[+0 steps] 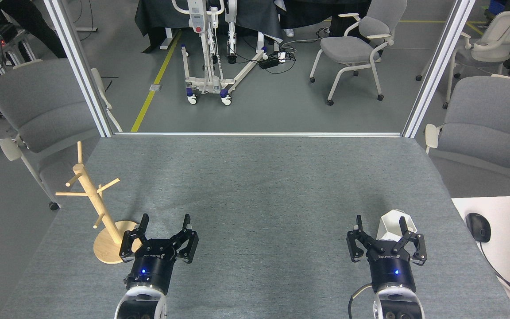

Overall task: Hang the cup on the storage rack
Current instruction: 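Move the right gripper down around the white hexagonal cup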

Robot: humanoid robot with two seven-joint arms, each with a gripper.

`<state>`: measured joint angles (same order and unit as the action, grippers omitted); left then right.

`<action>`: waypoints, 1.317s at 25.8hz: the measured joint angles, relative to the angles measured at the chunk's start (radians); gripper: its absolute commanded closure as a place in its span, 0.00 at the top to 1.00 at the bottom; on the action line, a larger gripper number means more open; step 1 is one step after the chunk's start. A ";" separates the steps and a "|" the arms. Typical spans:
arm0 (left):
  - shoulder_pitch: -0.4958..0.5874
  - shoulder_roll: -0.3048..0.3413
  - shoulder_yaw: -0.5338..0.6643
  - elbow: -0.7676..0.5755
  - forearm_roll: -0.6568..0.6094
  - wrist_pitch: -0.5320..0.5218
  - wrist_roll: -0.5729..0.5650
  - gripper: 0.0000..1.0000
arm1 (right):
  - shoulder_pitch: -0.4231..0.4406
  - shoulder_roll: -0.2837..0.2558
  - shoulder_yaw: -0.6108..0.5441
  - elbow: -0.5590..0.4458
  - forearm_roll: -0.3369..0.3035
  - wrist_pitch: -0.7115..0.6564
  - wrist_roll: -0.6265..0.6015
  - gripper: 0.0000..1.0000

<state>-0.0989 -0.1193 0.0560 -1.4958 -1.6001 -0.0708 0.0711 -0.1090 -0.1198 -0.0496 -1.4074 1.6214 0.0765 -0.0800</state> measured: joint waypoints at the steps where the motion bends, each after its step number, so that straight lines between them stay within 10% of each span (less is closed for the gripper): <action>1: 0.007 -0.001 -0.002 -0.004 -0.003 -0.001 0.000 0.99 | 0.000 0.000 0.000 0.000 0.000 0.000 0.000 1.00; 19: 0.067 -0.002 -0.043 -0.085 -0.001 -0.004 -0.012 0.99 | 0.005 -0.046 -0.109 0.001 -0.001 -0.042 0.001 1.00; 34: 0.058 -0.006 -0.049 -0.070 0.004 0.006 -0.026 0.99 | 0.022 -0.121 -0.222 0.120 -0.050 -0.344 -0.015 0.99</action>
<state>-0.0414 -0.1249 0.0067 -1.5660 -1.5964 -0.0650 0.0452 -0.0866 -0.2408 -0.2720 -1.2878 1.5713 -0.2676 -0.0952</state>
